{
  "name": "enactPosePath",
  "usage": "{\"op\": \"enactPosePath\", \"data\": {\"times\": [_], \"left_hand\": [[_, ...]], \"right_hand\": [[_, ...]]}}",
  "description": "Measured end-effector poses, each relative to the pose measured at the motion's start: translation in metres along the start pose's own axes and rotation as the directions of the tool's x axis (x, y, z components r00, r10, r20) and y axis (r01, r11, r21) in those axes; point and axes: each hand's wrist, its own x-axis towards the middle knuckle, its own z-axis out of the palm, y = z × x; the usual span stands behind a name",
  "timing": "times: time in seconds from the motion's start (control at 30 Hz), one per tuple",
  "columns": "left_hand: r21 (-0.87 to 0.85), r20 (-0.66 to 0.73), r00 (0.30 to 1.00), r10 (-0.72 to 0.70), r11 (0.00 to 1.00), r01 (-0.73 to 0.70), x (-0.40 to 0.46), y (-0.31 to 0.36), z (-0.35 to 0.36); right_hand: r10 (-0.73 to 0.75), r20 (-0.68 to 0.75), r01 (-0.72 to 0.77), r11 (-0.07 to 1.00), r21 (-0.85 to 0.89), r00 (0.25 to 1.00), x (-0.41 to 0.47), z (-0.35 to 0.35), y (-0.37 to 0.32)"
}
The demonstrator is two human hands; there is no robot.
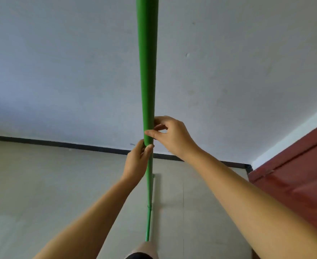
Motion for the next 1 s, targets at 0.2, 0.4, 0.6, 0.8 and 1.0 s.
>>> {"op": "enactPosePath", "data": {"times": [0.2,0.4,0.6,0.8,1.0], "left_hand": [[-0.049,-0.186,0.979,-0.087,0.996,0.079,0.022,0.011,0.025],[-0.088,-0.360,0.926,-0.116,0.992,0.091,0.067,0.018,0.054],[-0.032,-0.420,0.892,-0.170,0.984,0.173,0.118,0.029,0.080],[-0.065,-0.514,0.836,-0.195,0.980,0.189,0.149,0.040,0.104],[-0.214,-0.687,0.671,-0.280,0.960,0.182,0.170,0.060,0.135]], "right_hand": [[-0.088,0.199,0.091,0.996,-0.008,0.976,0.043,-0.024,0.015],[-0.211,0.328,0.218,0.976,0.015,0.921,0.100,-0.046,0.040],[-0.238,0.509,0.281,0.960,-0.007,0.827,0.162,-0.074,0.054],[-0.268,0.669,0.285,0.955,0.087,0.694,0.203,-0.091,0.067],[-0.386,0.744,0.409,0.897,0.166,0.546,0.221,-0.099,0.072]]}}
